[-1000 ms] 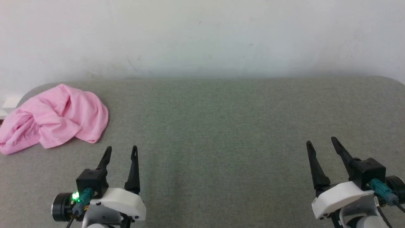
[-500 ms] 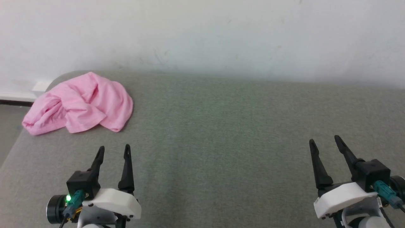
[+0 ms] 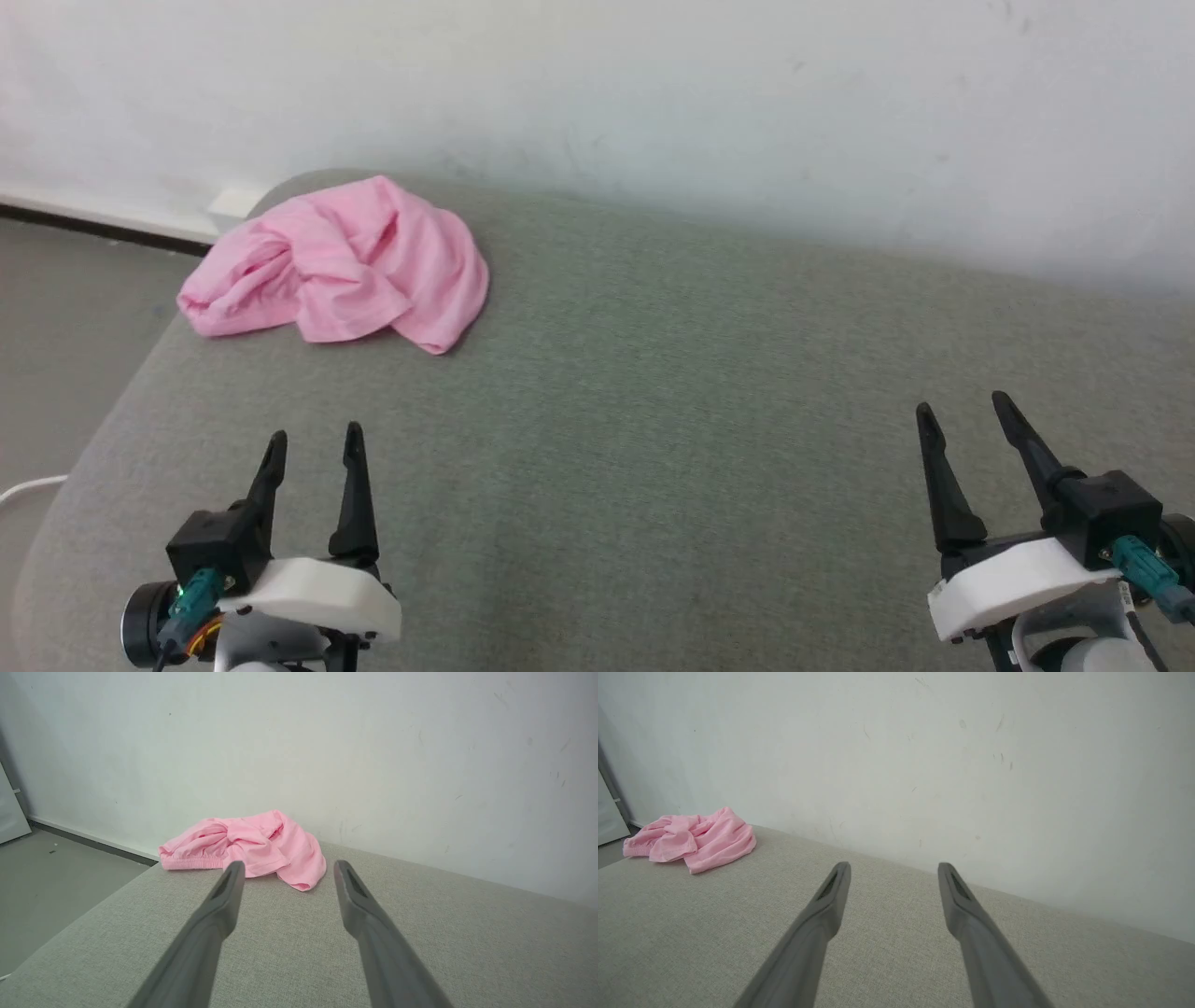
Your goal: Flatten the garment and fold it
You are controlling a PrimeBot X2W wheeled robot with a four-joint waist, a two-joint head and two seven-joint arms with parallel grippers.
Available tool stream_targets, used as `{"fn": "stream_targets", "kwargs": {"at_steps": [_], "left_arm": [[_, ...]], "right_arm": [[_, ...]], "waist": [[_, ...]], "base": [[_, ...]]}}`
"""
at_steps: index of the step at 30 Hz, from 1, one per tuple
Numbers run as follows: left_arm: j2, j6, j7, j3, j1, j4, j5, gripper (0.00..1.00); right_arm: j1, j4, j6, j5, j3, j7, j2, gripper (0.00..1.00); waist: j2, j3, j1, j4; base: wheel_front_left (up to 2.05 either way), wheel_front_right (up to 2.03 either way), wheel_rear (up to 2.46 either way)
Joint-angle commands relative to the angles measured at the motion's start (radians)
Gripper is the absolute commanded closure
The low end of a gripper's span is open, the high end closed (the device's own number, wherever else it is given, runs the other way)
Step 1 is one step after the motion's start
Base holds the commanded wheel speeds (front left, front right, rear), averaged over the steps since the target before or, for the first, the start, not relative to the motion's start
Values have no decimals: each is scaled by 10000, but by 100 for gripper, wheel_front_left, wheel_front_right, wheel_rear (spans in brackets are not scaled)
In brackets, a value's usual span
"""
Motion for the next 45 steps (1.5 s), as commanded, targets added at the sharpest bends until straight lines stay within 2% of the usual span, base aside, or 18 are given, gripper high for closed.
{"fn": "stream_targets", "kwargs": {"at_steps": [1, 14, 21, 25, 31, 38, 45], "left_arm": [[-13, 60, -98, 57, -5, 35, -146, 0], [-16, 256, -370, -73, 6, -26, -610, 0], [-17, 169, -495, -106, -462, -216, -739, 0], [-18, 14, -599, 40, -1475, -444, -699, 0], [19, -131, -725, 632, -3472, -448, -659, 0], [658, -391, -671, 950, -5850, 702, -699, 0], [2090, -816, 1041, 886, -8684, 3211, -1116, 0]], "right_arm": [[110, -87, -10, -60, -9, -88, 19, 0], [193, -229, -12, -21, -81, -259, 24, 0], [162, -343, -13, -23, -129, -270, 26, 0], [-5, -596, -14, -233, -116, -127, 28, 0], [-291, -1144, -15, -534, -78, 172, -85, 0], [-649, -1627, -16, -433, -106, 304, -459, 0], [-1111, -1799, -17, -166, -130, 169, -683, 0]], "waist": [[0, 25, -1, 347], [0, 164, -1, 1008], [0, 400, -1, 1249], [0, 933, -1, 1162], [0, 2004, -1, 660], [0, 3115, -1, -89], [0, 4341, -1, -1020]], "base": [[-16, -16, -16], [-12, -12, -12], [-1, -1, -1], [0, 0, 0], [0, 0, 0], [0, 0, 0], [0, 0, 0]]}}
